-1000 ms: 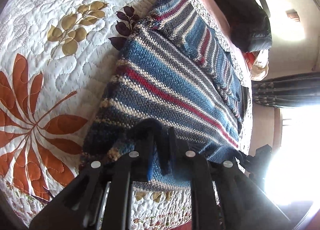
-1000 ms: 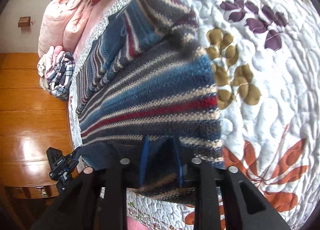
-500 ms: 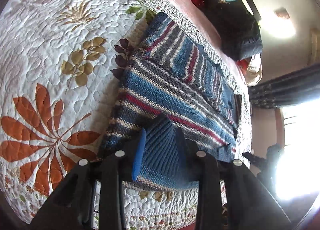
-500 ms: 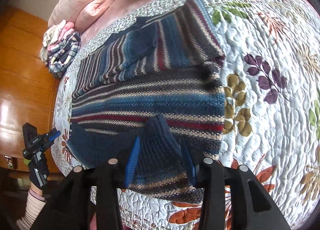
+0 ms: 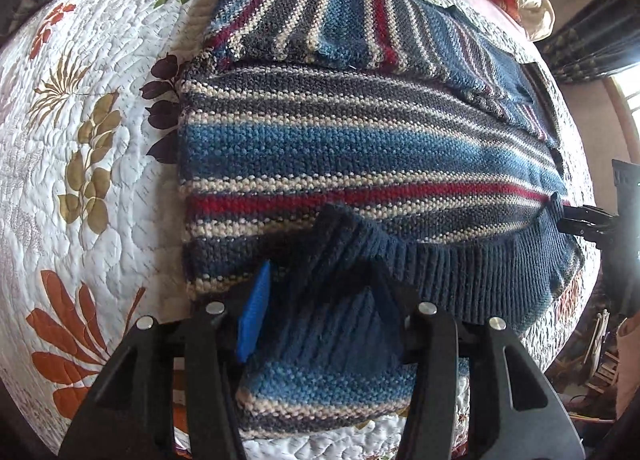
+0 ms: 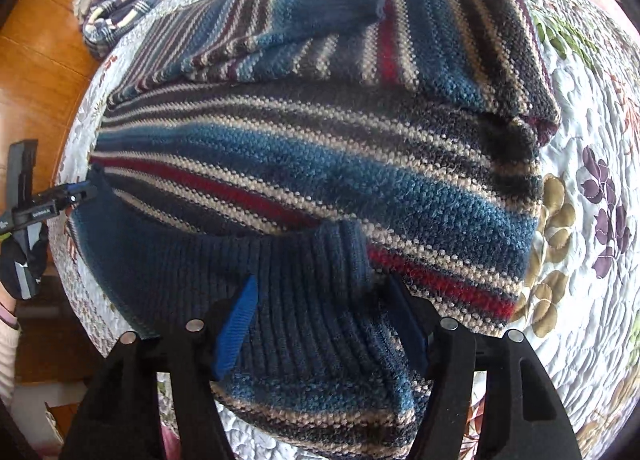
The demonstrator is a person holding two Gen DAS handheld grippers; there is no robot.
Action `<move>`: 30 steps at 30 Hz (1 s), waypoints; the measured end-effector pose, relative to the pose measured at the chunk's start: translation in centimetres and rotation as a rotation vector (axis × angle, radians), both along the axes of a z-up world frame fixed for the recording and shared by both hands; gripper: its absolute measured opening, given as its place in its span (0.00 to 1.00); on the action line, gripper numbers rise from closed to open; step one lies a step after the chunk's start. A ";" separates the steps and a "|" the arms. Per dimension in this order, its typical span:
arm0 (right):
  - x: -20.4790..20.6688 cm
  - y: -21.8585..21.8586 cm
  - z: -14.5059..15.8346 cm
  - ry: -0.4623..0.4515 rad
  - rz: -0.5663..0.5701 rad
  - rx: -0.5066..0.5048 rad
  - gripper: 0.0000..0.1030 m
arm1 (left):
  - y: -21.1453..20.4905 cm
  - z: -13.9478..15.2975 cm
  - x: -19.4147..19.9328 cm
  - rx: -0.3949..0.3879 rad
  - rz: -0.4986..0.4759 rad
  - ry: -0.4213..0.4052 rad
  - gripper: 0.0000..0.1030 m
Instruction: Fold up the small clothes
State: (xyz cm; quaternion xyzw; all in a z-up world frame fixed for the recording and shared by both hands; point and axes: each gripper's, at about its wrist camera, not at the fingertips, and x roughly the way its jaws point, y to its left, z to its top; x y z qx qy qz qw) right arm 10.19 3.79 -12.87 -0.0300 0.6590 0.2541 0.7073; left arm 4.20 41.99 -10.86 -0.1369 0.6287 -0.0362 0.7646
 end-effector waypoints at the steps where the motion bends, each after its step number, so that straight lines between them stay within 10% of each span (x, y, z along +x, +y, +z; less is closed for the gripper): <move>1: -0.2 0.2 0.0 -0.020 0.011 -0.018 0.60 | -0.1 0.0 0.0 0.009 -0.010 -0.004 0.47; 7: -1.6 0.4 0.8 -0.075 0.052 -0.043 0.17 | -1.5 0.4 -0.7 0.046 -0.066 -0.014 0.15; 30: -2.8 -3.7 11.3 -0.275 -0.140 0.242 0.10 | -3.5 12.0 -4.1 0.171 0.030 -0.400 0.07</move>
